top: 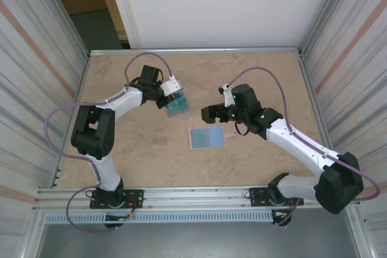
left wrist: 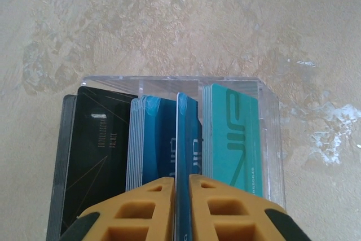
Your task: Take the credit cards out of the card holder
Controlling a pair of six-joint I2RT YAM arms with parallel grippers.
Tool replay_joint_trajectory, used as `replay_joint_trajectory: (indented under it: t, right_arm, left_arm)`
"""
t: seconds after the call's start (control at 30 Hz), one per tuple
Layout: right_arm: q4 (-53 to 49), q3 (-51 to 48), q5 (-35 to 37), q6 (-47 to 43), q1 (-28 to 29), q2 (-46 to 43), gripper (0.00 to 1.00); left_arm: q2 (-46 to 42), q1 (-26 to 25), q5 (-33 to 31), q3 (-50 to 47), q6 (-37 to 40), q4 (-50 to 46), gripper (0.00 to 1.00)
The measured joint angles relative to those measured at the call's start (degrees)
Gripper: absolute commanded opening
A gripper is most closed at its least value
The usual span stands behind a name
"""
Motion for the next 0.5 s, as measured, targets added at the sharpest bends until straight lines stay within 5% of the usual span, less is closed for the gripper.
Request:
replay_joint_trajectory:
  t: [0.33,0.4,0.5]
  right_arm:
    - [-0.4,0.0,1.3,1.4,0.0,0.0,0.99]
    - [-0.9,0.0,2.2,2.0,0.0,0.0,0.99]
    - [-2.1,0.0,4.2,3.0,0.2,0.0,0.99]
  left_arm:
    - [-3.3,0.0,-1.1,0.1,-1.1,-1.0,0.25]
    - [-5.3,-0.2,-1.7,-0.2,-2.0,-0.9,0.32]
    - [-9.2,-0.9,-2.9,-1.9,-3.5,-0.4,0.63]
